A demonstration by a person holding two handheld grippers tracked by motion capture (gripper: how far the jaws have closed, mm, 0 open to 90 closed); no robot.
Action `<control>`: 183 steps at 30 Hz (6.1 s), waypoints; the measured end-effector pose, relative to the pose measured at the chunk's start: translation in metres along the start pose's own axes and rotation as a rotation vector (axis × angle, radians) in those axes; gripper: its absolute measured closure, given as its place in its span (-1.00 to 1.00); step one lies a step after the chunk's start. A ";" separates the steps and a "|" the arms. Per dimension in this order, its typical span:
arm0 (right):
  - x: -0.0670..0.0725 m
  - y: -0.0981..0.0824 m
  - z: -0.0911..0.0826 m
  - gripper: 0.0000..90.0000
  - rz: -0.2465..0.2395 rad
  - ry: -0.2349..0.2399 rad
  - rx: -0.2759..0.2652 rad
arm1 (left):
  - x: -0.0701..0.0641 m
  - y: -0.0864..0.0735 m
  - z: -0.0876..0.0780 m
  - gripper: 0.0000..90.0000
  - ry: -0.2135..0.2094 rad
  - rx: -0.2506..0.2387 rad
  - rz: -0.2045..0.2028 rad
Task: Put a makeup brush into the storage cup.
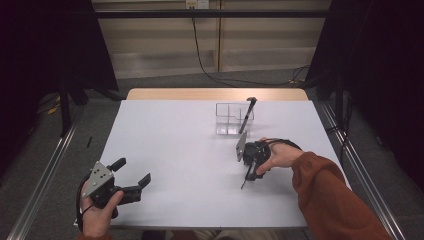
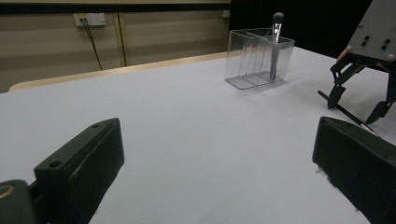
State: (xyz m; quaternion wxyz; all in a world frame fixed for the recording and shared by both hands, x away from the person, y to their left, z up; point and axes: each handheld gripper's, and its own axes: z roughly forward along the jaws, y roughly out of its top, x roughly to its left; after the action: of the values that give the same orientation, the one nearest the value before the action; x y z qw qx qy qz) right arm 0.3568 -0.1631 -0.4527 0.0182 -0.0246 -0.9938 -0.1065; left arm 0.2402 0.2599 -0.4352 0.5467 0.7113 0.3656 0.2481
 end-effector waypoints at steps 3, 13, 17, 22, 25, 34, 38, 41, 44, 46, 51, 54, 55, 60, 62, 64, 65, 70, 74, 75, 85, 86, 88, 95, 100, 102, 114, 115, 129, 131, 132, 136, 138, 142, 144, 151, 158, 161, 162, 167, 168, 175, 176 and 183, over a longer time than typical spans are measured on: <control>0.000 0.000 -0.001 0.07 0.014 -0.003 0.000 | 0.000 0.000 0.000 -0.95 0.005 0.000 -0.007; 0.000 0.001 -0.003 0.58 0.010 0.008 0.005 | 0.001 0.000 0.000 -0.95 0.004 0.001 -0.005; -0.001 0.002 -0.003 0.75 0.016 0.012 0.012 | 0.000 0.000 0.000 -0.95 0.004 -0.002 -0.012; -0.001 0.003 -0.003 0.92 0.004 0.021 0.017 | 0.000 0.000 0.000 -0.95 0.004 0.000 -0.010; -0.001 0.003 -0.003 0.92 0.002 0.023 0.022 | 0.001 0.000 0.000 -0.95 0.003 0.001 -0.007; 0.001 0.002 -0.004 0.92 0.027 0.015 0.012 | 0.001 0.000 -0.001 -0.95 0.007 0.001 -0.010; 0.001 0.002 -0.004 0.92 0.037 0.008 0.013 | 0.001 0.000 0.000 -0.95 0.007 -0.001 -0.012; 0.002 0.001 -0.005 0.92 0.054 -0.001 0.008 | 0.001 0.000 -0.001 -0.95 0.006 0.001 -0.007; 0.002 -0.002 -0.006 0.92 0.067 -0.017 -0.004 | 0.001 0.000 -0.001 -0.95 0.008 -0.002 -0.010; 0.003 -0.006 -0.008 0.92 0.082 -0.032 -0.014 | 0.001 0.000 -0.001 -0.95 0.009 -0.003 -0.013; 0.004 -0.011 -0.016 0.92 0.114 -0.080 -0.061 | 0.001 0.000 0.000 -0.95 0.010 0.001 -0.009; 0.004 -0.014 -0.020 0.92 0.138 -0.094 -0.094 | 0.000 0.000 0.000 -0.95 0.010 -0.001 -0.011; 0.004 -0.015 -0.021 0.92 0.142 -0.098 -0.107 | 0.000 0.000 0.000 -0.95 0.010 -0.001 -0.010; 0.004 -0.020 -0.024 0.92 0.198 -0.117 -0.161 | 0.001 0.000 -0.001 -0.95 0.011 -0.003 -0.011; 0.003 -0.023 -0.025 0.92 0.222 -0.123 -0.187 | 0.001 0.000 0.000 -0.95 0.011 -0.002 -0.012; 0.002 -0.027 -0.025 0.92 0.252 -0.107 -0.208 | 0.001 0.000 0.000 -0.95 0.012 -0.003 -0.012; 0.002 -0.028 -0.026 0.92 0.259 -0.107 -0.216 | 0.001 0.000 -0.001 -0.95 0.012 -0.003 -0.011; 0.003 -0.034 -0.029 0.92 0.306 -0.114 -0.292 | 0.001 0.000 0.000 -0.95 0.014 -0.003 -0.016; 0.004 -0.038 -0.032 0.92 0.349 -0.113 -0.356 | 0.001 0.000 -0.001 -0.95 0.015 -0.004 -0.017; 0.005 -0.038 -0.032 0.92 0.355 -0.121 -0.370 | 0.001 0.000 -0.001 -0.95 0.015 -0.004 -0.016; 0.014 -0.042 -0.033 0.92 0.430 -0.177 -0.537 | 0.001 0.000 -0.001 -0.95 0.016 -0.005 -0.014; 0.015 -0.043 -0.033 0.92 0.438 -0.187 -0.557 | 0.001 0.000 -0.001 -0.95 0.015 -0.005 -0.015; 0.016 -0.045 -0.033 0.92 0.452 -0.188 -0.593 | 0.001 0.000 -0.001 -0.95 0.016 -0.005 -0.014; 0.020 -0.050 -0.036 0.92 0.472 -0.223 -0.700 | 0.001 0.000 -0.001 -0.95 0.016 -0.005 -0.014; 0.024 -0.054 -0.033 0.92 0.477 -0.236 -0.758 | 0.001 0.000 -0.001 -0.95 0.017 -0.006 -0.014; 0.026 -0.055 -0.033 0.92 0.480 -0.241 -0.783 | 0.001 0.000 -0.001 -0.95 0.018 -0.005 -0.015; 0.030 -0.058 -0.034 0.92 0.491 -0.284 -0.899 | 0.001 0.000 -0.002 -0.95 0.014 -0.004 -0.009; 0.030 -0.059 -0.035 0.92 0.486 -0.287 -0.914 | 0.001 0.000 -0.002 -0.95 0.014 -0.005 -0.009; 0.033 -0.060 -0.053 0.92 0.474 -0.349 -1.036 | 0.001 0.000 -0.001 -0.95 0.017 -0.006 -0.013; 0.033 -0.059 -0.056 0.92 0.470 -0.355 -1.044 | 0.001 0.000 -0.001 -0.95 0.016 -0.006 -0.013; 0.032 -0.058 -0.057 0.92 0.471 -0.359 -1.047 | 0.001 0.000 -0.001 -0.95 0.017 -0.006 -0.014; 0.028 -0.058 -0.061 0.92 0.480 -0.374 -1.055 | 0.001 0.000 -0.001 -0.95 0.016 -0.006 -0.015; 0.025 -0.059 -0.063 0.92 0.490 -0.378 -1.068 | 0.001 0.000 -0.001 -0.95 0.016 -0.005 -0.012; 0.021 -0.059 -0.070 0.92 0.506 -0.394 -1.091 | 0.001 0.000 -0.001 -0.95 0.017 -0.005 -0.012; 0.018 -0.059 -0.073 0.92 0.515 -0.404 -1.096 | 0.001 0.000 -0.001 -0.95 0.016 -0.005 -0.012; 0.009 -0.057 -0.079 0.92 0.551 -0.419 -1.121 | 0.001 0.000 -0.001 -0.95 0.016 -0.006 -0.011; 0.000 -0.055 -0.086 0.92 0.563 -0.440 -1.127 | 0.001 0.000 -0.001 -0.95 0.016 -0.010 -0.012; -0.005 -0.055 -0.091 0.92 0.570 -0.450 -1.131 | 0.001 0.000 -0.001 -0.95 0.015 -0.012 -0.011; -0.007 -0.054 -0.092 0.92 0.569 -0.455 -1.132 | 0.001 0.000 -0.001 -0.95 0.015 -0.012 -0.011; -0.014 -0.051 -0.098 0.92 0.571 -0.455 -1.140 | 0.001 0.000 -0.001 -0.95 0.014 -0.011 -0.012; -0.016 -0.050 -0.099 0.92 0.571 -0.458 -1.141 | 0.001 0.000 -0.001 -0.95 0.014 -0.011 -0.013; -0.027 -0.045 -0.105 0.92 0.579 -0.473 -1.131 | 0.001 0.000 -0.001 -0.95 0.014 -0.010 -0.009; -0.029 -0.045 -0.105 0.92 0.582 -0.475 -1.131 | 0.001 0.000 -0.001 -0.95 0.013 -0.011 -0.011; -0.041 -0.041 -0.108 0.92 0.595 -0.495 -1.120 | 0.001 0.000 0.000 -0.95 0.012 -0.009 -0.009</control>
State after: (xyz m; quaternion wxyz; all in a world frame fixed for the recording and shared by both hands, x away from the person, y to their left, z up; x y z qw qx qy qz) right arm 0.3987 -0.2276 -0.3576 -0.1965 -0.3261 -0.7147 -0.5867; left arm 0.2407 0.2613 -0.4351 0.5489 0.7055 0.3709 0.2518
